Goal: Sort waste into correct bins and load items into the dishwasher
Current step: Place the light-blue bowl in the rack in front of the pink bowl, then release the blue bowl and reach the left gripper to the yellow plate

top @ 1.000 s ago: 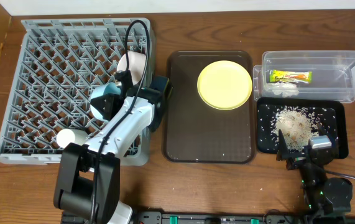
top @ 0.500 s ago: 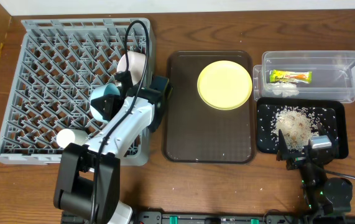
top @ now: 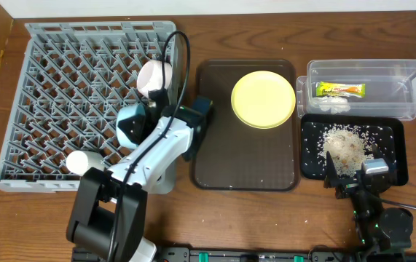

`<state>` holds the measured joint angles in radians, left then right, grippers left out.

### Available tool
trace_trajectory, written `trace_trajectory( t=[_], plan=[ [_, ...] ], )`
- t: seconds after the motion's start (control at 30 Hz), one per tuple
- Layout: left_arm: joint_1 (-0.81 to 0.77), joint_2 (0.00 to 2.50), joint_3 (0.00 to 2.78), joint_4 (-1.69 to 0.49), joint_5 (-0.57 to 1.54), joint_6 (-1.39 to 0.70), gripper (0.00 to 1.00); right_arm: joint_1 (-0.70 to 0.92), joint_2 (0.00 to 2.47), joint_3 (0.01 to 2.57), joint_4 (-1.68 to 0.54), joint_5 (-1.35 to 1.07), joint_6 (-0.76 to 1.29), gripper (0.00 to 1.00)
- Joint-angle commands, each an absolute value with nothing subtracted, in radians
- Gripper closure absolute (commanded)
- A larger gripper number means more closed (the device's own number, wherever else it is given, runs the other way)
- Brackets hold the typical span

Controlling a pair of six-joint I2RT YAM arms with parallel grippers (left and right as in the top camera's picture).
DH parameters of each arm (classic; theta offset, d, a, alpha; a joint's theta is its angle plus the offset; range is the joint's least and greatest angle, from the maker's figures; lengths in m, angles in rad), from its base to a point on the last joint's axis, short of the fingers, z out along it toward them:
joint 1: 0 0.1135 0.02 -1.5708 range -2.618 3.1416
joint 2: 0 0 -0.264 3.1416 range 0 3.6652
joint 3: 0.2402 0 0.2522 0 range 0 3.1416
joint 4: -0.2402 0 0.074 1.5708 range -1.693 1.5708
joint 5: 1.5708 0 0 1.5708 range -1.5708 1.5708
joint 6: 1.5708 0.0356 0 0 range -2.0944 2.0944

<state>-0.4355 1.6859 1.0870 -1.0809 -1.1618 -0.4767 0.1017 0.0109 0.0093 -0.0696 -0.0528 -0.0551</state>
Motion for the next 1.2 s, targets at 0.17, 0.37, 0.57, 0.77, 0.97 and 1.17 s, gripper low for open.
trace_trajectory(
  t=[0.17, 0.37, 0.57, 0.77, 0.97, 1.17],
  plan=[
    [-0.451, 1.654, 1.095, -1.054, -0.583, -0.556, 0.54, 0.111, 0.005, 0.006, -0.070, -0.057, -0.042, 0.01],
    [-0.451, 1.580, 1.096, -0.957, -0.183, -0.555, 0.54, 0.110, 0.005, 0.006, -0.070, -0.057, -0.042, 0.01],
    [-0.451, 1.485, 1.096, -0.842, 0.148, -0.555, 0.44, 0.111, 0.005, 0.006, -0.070, -0.057, -0.042, 0.01],
    [-0.449, 1.464, 1.096, -0.883, 0.040, -0.552, 0.44, 0.111, 0.005, 0.006, -0.070, -0.057, -0.042, 0.01],
    [-0.448, 1.460, 1.097, -0.964, -0.009, -0.553, 0.43, 0.111, 0.005, 0.006, -0.070, -0.057, -0.042, 0.01],
    [-0.451, 1.376, 1.153, -0.989, 0.026, -0.566, 0.42, 0.111, 0.005, 0.006, -0.070, -0.057, -0.042, 0.01]
  ],
)
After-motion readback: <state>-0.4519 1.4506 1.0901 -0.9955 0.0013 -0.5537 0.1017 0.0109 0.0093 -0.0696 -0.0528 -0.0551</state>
